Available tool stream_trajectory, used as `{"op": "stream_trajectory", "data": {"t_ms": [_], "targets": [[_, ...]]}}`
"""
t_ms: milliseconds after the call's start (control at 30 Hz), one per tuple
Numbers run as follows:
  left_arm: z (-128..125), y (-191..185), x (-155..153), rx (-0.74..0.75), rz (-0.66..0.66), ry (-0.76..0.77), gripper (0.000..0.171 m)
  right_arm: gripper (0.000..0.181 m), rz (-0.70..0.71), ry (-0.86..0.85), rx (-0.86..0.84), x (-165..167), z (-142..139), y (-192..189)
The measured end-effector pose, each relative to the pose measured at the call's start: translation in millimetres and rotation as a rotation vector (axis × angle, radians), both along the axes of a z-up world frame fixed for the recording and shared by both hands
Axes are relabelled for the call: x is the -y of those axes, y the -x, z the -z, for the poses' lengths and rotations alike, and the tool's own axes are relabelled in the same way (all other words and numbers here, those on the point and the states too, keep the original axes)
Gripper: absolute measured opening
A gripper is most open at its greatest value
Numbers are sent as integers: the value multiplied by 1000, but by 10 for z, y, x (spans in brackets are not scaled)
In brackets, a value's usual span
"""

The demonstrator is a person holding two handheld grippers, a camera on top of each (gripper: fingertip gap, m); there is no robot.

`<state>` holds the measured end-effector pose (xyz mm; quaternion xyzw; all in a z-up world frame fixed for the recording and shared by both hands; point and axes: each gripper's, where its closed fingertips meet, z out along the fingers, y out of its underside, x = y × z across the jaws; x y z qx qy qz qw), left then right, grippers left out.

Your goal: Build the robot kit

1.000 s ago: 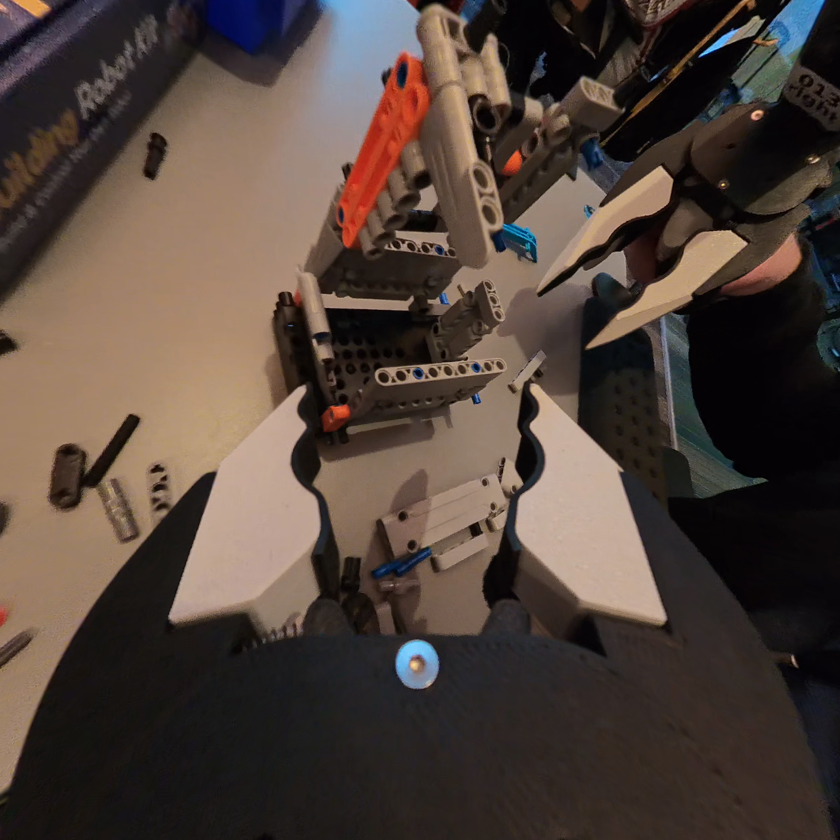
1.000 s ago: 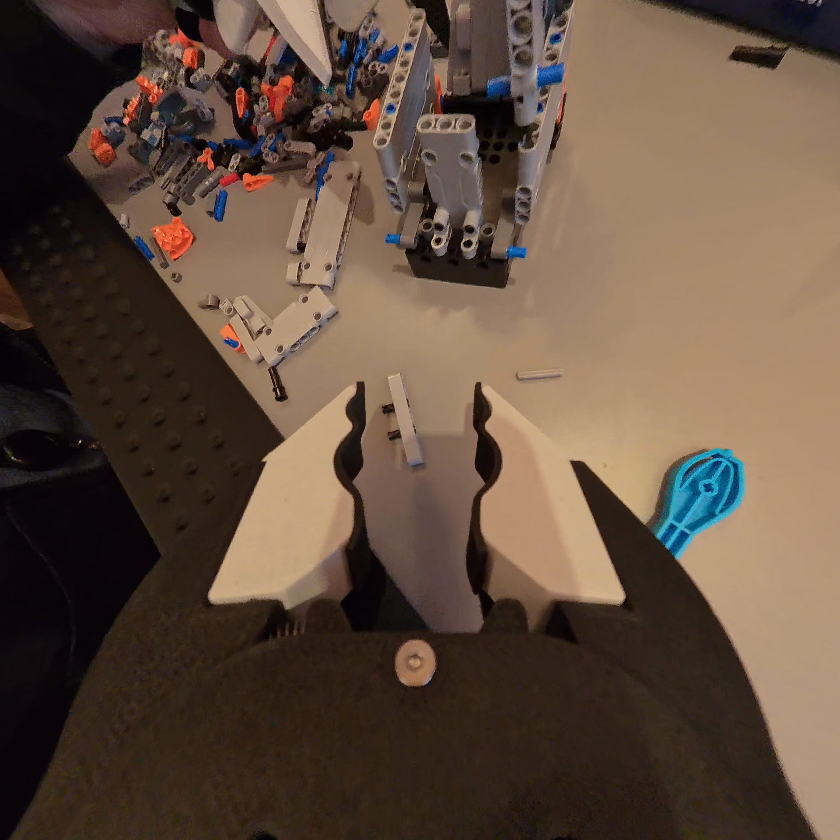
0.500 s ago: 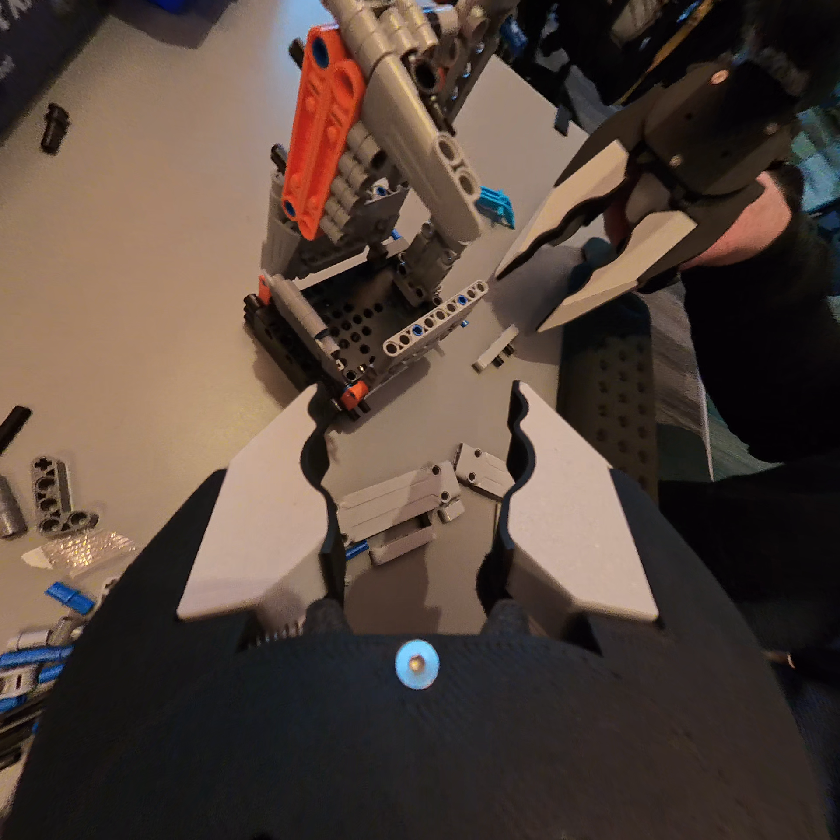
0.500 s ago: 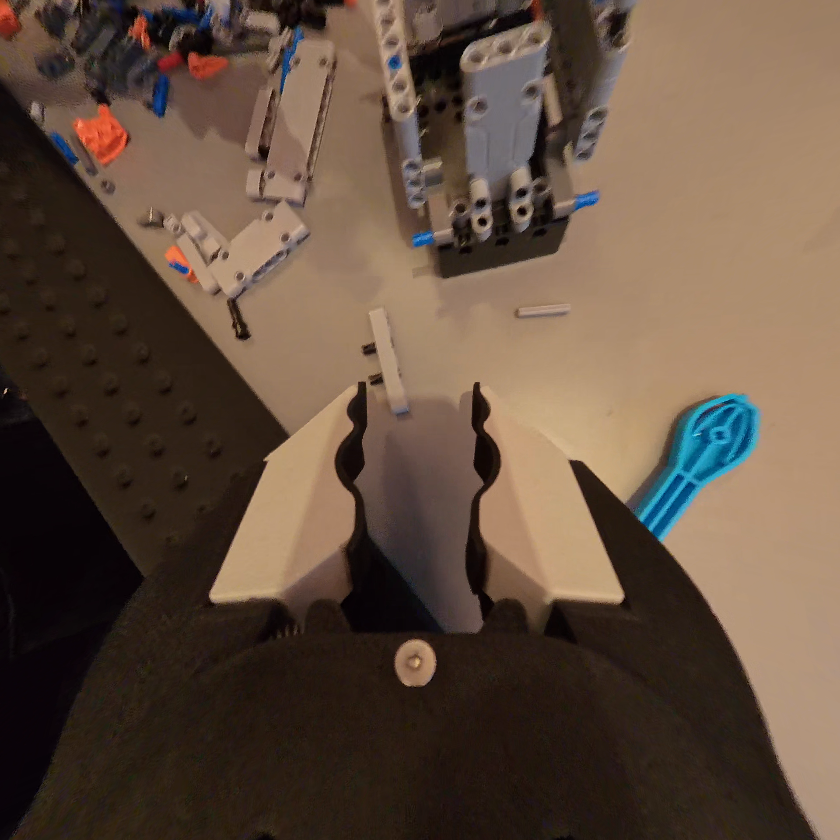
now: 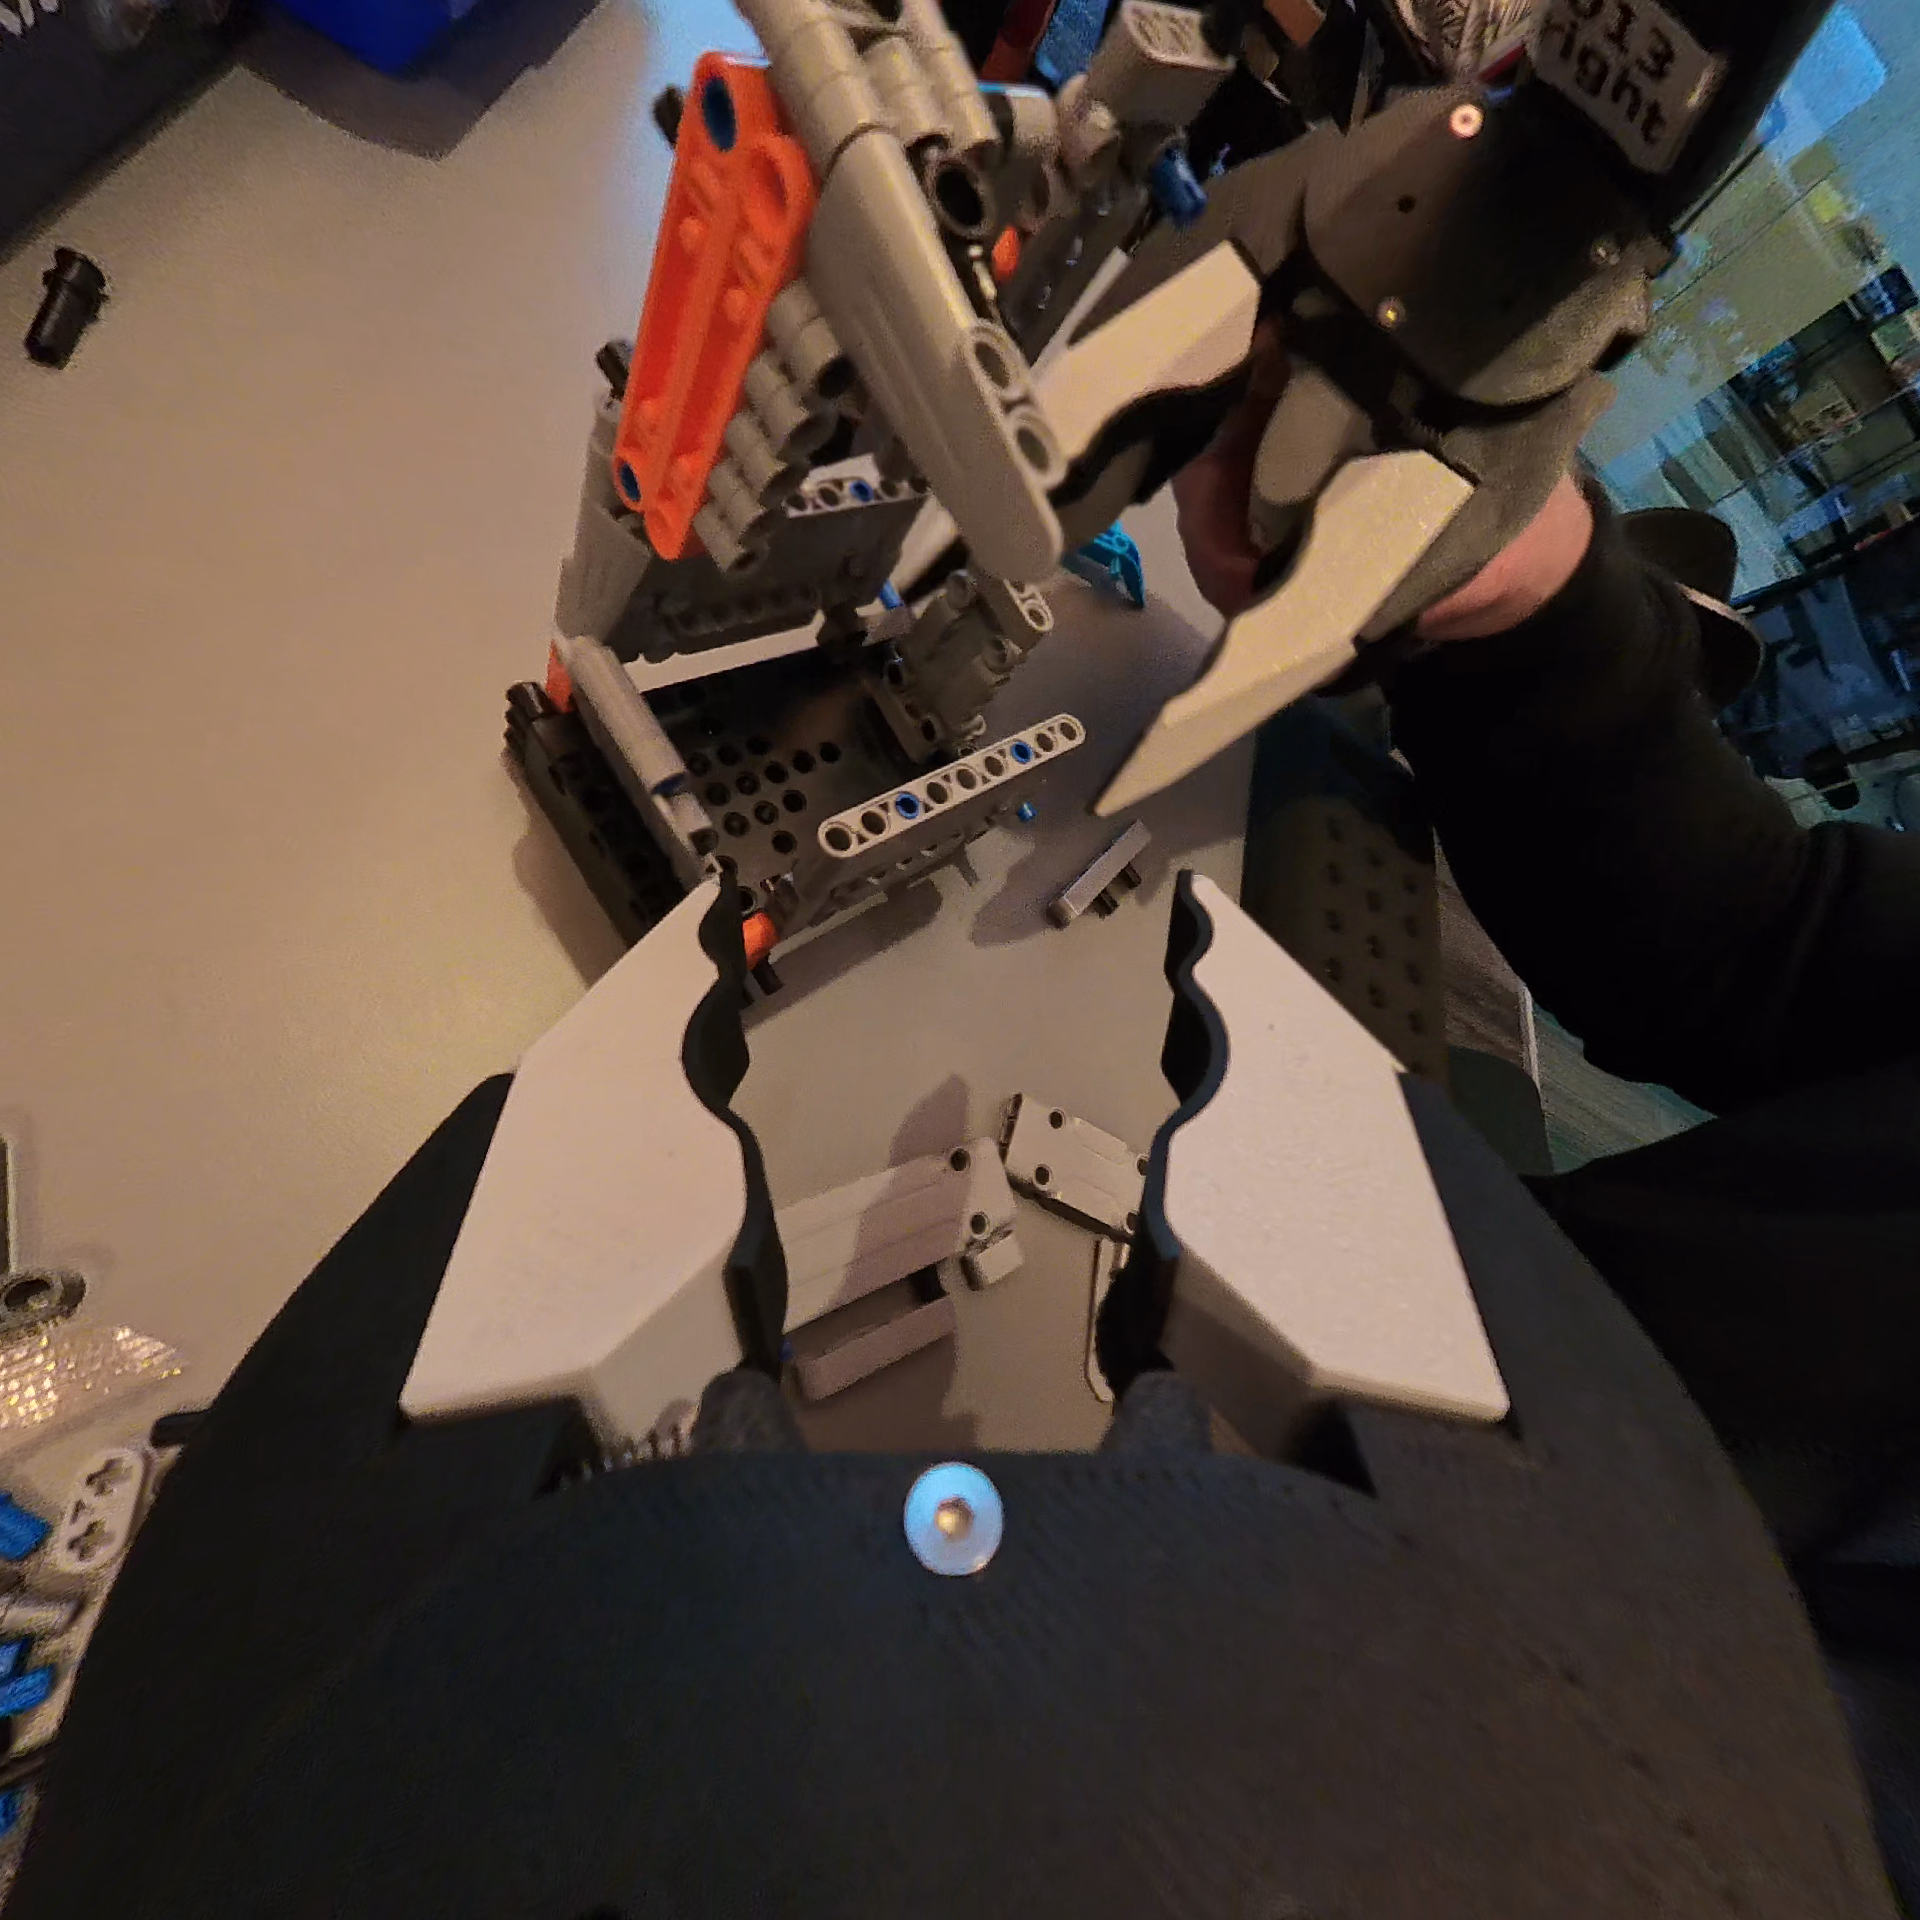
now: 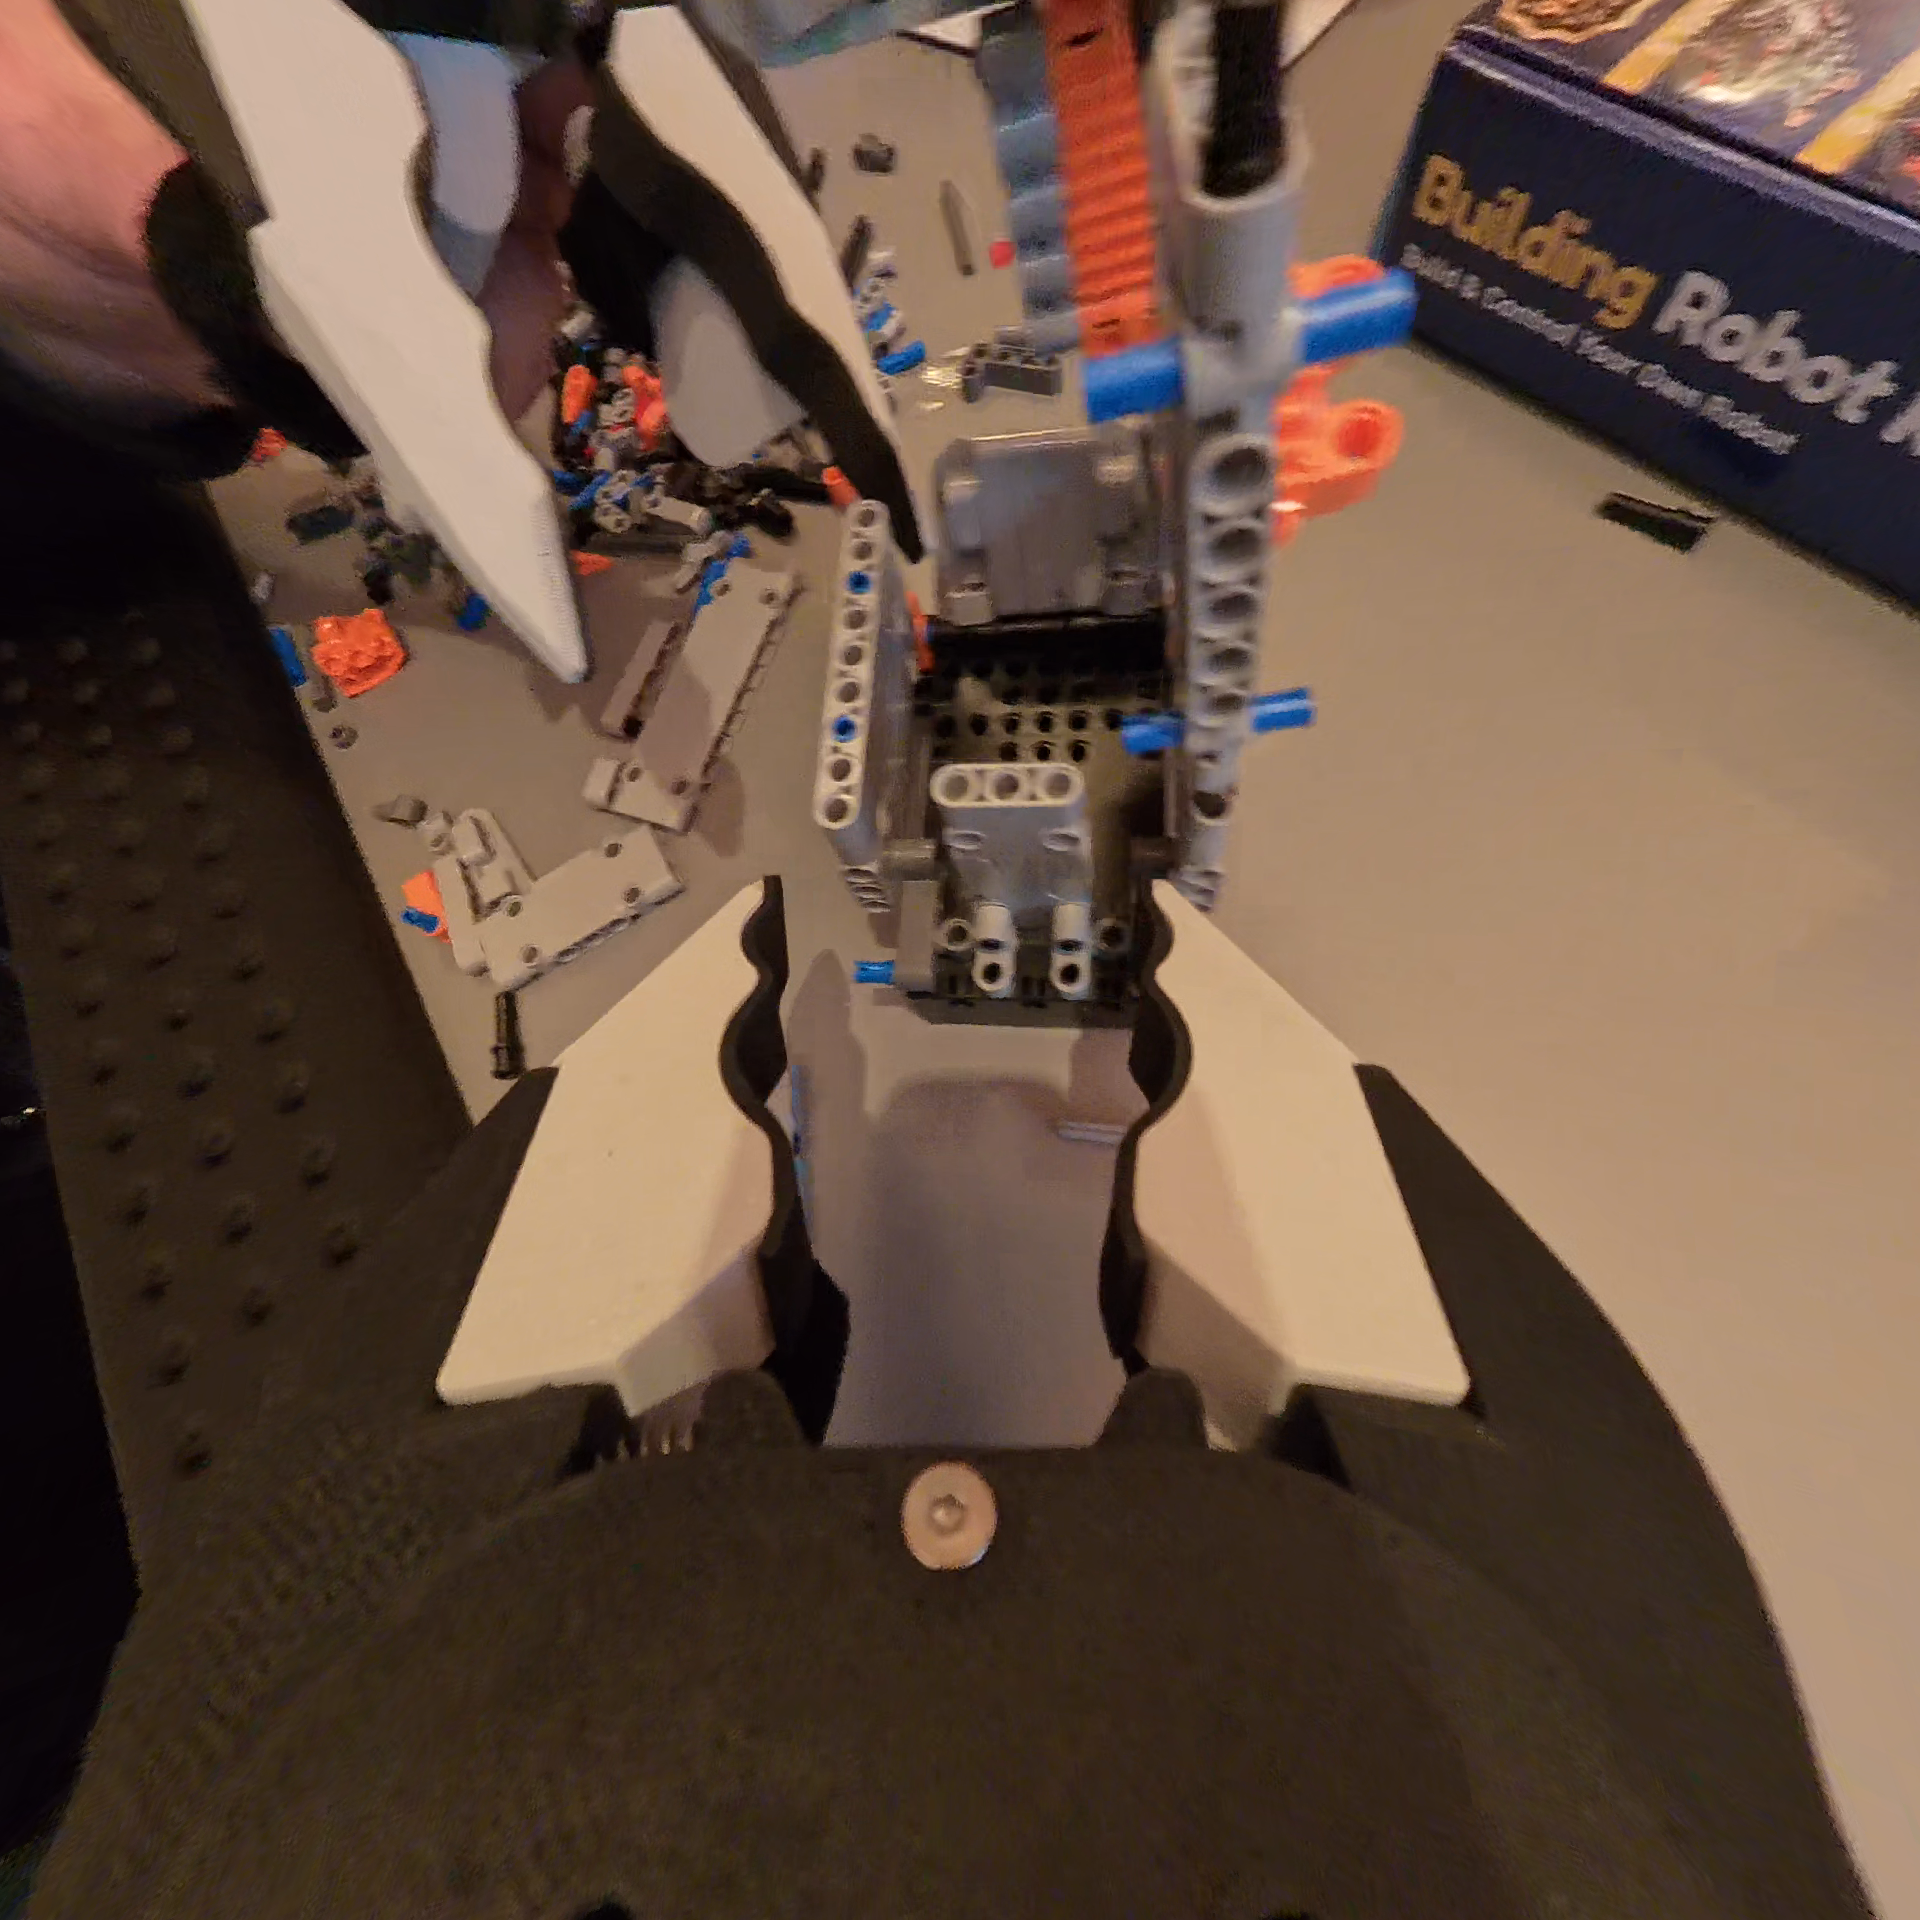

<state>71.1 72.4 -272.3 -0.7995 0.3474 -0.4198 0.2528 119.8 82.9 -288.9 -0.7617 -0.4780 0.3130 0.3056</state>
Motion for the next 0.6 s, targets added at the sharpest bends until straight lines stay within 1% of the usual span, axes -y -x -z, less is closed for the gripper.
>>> {"op": "stream_trajectory", "data": {"t_ms": [33, 67, 133, 167, 200, 267, 333, 400, 467, 533, 567, 600], "targets": [[22, 15, -31, -5, -7, 5, 80, 65, -18, 3, 0, 52, 8, 38], [54, 40, -78, -18, -20, 3, 88, 69, -34, -5, 13, 97, 29, 56], [77, 77, -132, -13, -29, 6, 87, 68, -10, -14, 52, 122, 49, -10], [73, 101, -150, -9, -36, 6, 87, 64, 14, -16, 65, 130, 40, -81], [60, 126, -157, -4, -43, 6, 87, 53, 17, -5, 81, 184, 36, -159], [48, 184, -144, -28, -54, -5, 84, 35, -27, 40, 134, 398, 88, -286], [52, 218, -72, -70, -37, -22, 77, 28, -63, 77, 244, 576, 251, -400], [35, 183, 50, -81, 3, -27, 73, 28, -76, 67, 351, 657, 407, -482], [10, 125, 170, -85, 36, -50, 68, 21, -73, 49, 364, 669, 452, -486], [26, 73, 283, -111, 63, -83, 66, 14, -78, 50, 374, 692, 494, -487], [39, 52, 326, -125, 70, -105, 64, 7, -82, 44, 372, 699, 508, -473], [47, 23, 374, -130, 79, -121, 62, 6, -82, 34, 360, 701, 507, -450]]}}
